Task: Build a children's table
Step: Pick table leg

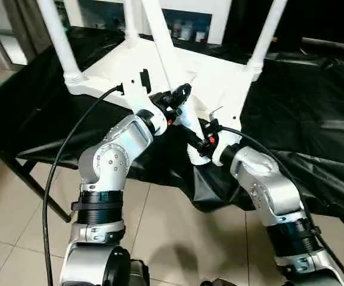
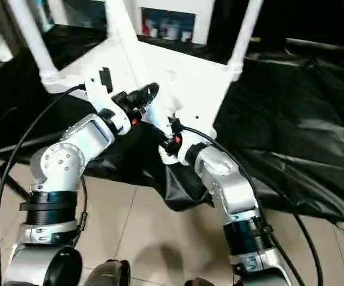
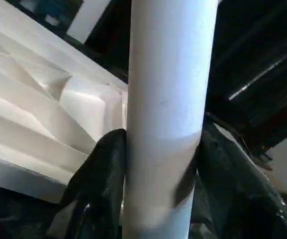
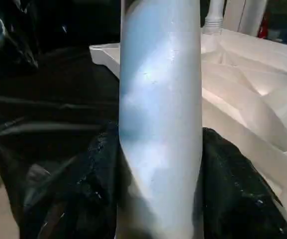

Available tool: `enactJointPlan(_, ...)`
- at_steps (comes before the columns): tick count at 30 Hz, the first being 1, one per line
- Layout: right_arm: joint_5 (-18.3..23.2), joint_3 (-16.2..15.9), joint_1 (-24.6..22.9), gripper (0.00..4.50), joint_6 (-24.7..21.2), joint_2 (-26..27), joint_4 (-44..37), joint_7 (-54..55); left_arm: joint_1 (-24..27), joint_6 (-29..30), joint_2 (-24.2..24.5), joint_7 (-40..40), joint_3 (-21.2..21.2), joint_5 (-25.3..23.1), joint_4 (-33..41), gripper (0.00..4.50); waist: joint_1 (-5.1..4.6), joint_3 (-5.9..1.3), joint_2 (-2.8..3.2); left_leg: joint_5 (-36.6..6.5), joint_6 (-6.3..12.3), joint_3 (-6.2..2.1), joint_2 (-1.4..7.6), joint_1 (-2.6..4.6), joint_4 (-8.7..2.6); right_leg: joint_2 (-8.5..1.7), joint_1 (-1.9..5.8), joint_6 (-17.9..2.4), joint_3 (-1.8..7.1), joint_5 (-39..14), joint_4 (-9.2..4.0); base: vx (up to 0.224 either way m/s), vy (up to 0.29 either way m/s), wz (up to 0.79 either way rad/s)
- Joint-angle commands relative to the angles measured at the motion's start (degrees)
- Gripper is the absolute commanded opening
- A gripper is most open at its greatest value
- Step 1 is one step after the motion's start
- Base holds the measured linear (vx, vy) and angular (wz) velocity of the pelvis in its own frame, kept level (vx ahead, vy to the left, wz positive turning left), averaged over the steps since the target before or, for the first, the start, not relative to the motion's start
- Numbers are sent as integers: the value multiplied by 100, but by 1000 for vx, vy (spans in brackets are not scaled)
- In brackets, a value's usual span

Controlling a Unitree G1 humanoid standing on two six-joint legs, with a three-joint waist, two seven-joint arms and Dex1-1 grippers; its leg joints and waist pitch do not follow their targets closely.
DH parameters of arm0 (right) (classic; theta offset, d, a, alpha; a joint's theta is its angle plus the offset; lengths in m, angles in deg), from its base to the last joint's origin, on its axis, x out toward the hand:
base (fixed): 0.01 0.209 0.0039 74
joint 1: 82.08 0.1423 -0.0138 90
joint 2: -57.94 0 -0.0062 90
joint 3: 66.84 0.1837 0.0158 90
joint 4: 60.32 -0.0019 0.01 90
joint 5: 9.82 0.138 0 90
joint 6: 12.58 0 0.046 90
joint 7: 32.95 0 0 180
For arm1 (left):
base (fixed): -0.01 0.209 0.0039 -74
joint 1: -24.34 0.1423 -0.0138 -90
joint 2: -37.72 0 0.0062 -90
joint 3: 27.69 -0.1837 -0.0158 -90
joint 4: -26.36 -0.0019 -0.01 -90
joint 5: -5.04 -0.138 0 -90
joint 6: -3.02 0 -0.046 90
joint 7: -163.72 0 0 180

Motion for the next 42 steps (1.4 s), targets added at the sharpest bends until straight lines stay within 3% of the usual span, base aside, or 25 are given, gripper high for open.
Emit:
enactJointPlan(1,-60,-74,181,187,150,29,-4,6,13,186,-76,168,-349,45,45,197,-10,-584,-1,-1324,-104,-92,232,204,-405,-363,243,-1005,208,-525,-465,0,0,0)
enactJointPlan(7,-142,-177,191,187,292,-9,-81,-111,-65,90,-72,326,-283,116,-58,186,13,-624,73,-1268,-71,-97,243,226,-385,-346,250,-1144,195,-283,-429,0,0,0)
enactJointPlan(11,-166,-238,182,186,335,-13,-186,-188,-100,-32,-120,596,-253,194,-96,186,9,-629,64,-1409,-117,-93,245,232,-394,-349,258,-1158,197,-338,-439,0,0,0)
enactJointPlan(12,41,-158,157,186,218,32,-272,-284,-108,-83,-109,713,-250,226,-101,186,7,-627,59,-1411,-115,-92,244,230,-394,-349,260,-1160,198,-330,-440,0,0,0)
enactJointPlan(13,231,-84,139,242,116,78,-339,-368,-116,-130,-92,821,-246,252,-109,186,7,-633,71,-1412,-97,-93,242,231,-391,-352,264,-1165,199,-336,-440,0,0,0)
enactJointPlan(19,710,251,217,285,-189,-19,-375,-685,-267,-231,142,1311,-110,383,-250,185,14,-661,78,-1339,-4,-85,244,235,-374,-349,260,-1253,193,-309,-424,0,0,0)
enactJointPlan(20,764,296,240,298,-218,-87,-357,-792,-309,-262,226,1478,-108,385,-306,185,18,-678,45,-1297,-1,-80,239,252,-367,-347,277,-1247,188,-326,-425,0,0,0)
enactJointPlan(22,845,344,264,307,-293,-181,-346,-939,-352,-284,335,1687,-125,380,-372,185,18,-677,68,-1296,-19,-75,238,249,-369,-349,264,-1247,187,-372,-423,0,0,0)
enactJointPlan(28,1111,355,358,315,-756,-495,-452,-1399,-423,-340,543,2142,-155,376,-596,185,40,-715,50,-1264,21,-66,239,252,-358,-361,278,-1250,187,-405,-422,0,0,0)
enactJointPlan(32,1715,569,459,315,-1462,-639,-463,-1728,-485,-370,735,2624,-271,341,-747,185,39,-717,35,-1280,30,-61,235,256,-358,-367,274,-1256,189,-597,-444,0,0,0)
enactJointPlan(36,2387,832,584,315,-2173,-879,-563,-2159,-642,-201,982,3197,-315,463,-936,185,61,-722,62,-1349,-25,-66,245,268,-360,-372,255,-1252,181,-722,-432,0,0,0)
enactJointPlan(42,2539,788,642,315,-2600,-1275,-545,-2570,-786,-139,1127,3635,-333,558,-1135,185,91,-743,46,-1221,-38,-49,232,260,-337,-380,270,-1273,178,-592,-427,0,0,0)
